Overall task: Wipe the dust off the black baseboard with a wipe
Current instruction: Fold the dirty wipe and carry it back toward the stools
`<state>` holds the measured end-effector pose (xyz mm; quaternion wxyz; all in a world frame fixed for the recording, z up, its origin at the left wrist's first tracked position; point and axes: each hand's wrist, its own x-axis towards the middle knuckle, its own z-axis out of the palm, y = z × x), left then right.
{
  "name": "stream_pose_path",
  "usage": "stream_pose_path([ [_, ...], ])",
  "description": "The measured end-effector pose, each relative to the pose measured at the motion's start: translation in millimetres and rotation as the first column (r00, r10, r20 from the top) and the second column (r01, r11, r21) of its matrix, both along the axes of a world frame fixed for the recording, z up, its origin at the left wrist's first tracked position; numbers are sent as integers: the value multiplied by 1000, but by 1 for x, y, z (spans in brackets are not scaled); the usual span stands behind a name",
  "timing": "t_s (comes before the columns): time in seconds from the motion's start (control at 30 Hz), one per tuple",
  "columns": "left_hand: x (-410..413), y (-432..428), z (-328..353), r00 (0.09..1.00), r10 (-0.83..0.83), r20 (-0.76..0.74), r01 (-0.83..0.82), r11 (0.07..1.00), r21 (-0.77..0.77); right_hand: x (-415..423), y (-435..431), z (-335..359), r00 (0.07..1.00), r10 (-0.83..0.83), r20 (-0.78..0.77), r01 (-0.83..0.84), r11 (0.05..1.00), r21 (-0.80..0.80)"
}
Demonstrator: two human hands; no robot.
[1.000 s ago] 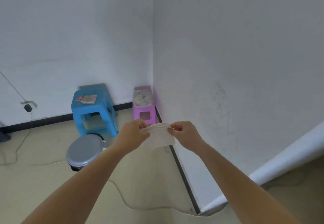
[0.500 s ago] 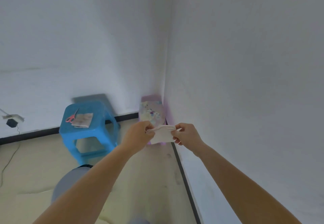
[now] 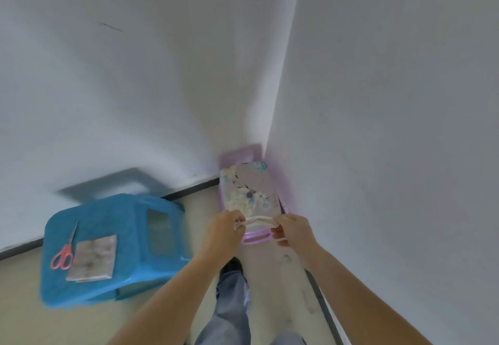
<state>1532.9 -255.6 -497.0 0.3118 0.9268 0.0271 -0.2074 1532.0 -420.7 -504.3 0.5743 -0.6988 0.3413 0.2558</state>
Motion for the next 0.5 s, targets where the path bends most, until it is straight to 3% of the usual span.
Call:
stream_pose_path([
  [0.27,83,11,-135,979,-42,-199,41,999,-9,86,13,-129,988,34,-154,-50,993,-103],
  [0.37,106,13,-172,979,-53,-195,51,999,-14,113,15,-159,978,154,-140,-173,975,-137],
  [0.5,124,14,-208,985,-74,-159,74,997,-6,133,16,-196,940,334,-73,-340,891,-301],
])
